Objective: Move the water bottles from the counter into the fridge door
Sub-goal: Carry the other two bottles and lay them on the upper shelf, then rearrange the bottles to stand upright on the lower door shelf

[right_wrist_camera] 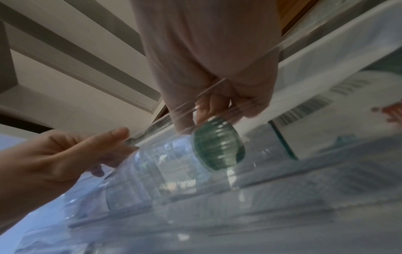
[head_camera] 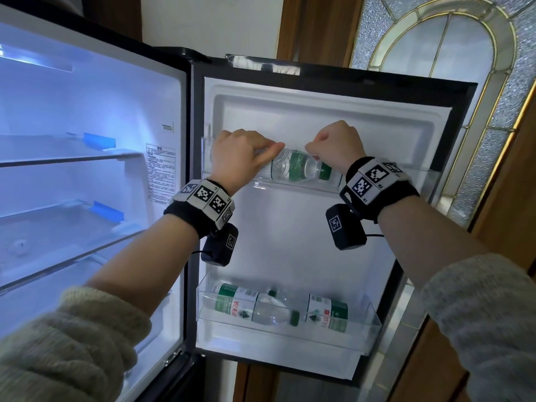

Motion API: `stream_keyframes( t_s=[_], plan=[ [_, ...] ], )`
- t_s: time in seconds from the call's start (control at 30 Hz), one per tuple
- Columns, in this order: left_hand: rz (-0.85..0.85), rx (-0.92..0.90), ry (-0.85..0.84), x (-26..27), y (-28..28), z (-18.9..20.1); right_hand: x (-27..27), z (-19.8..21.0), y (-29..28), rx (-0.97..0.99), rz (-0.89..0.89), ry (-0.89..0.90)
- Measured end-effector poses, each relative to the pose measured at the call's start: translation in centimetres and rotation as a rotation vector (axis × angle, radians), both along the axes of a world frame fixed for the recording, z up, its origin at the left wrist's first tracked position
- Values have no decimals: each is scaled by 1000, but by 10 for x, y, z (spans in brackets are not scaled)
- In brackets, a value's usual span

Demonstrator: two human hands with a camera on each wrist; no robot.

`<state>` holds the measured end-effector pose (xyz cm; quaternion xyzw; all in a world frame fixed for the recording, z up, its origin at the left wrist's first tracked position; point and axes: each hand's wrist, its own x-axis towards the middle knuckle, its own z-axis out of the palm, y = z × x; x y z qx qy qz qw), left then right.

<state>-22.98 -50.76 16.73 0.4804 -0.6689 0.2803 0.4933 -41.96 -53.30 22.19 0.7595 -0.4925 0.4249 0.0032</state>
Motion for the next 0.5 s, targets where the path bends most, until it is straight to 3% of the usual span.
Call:
stream_keyframes(
  t_s=[0.13,0.3,0.4,0.5],
  plan=[
    [-51,-25,4,-1,2,-5,3,-8,7,-229,81,-104],
    [-331,-284,22,3,15,-34,17,-42,30,-692,238,-163],
    [-406,-332,-56,0,23,-65,27,-78,37,-786,326,-120],
    [-420,-216,-52,1,25,-101,37,-121,39,-742,389,-95]
  ],
)
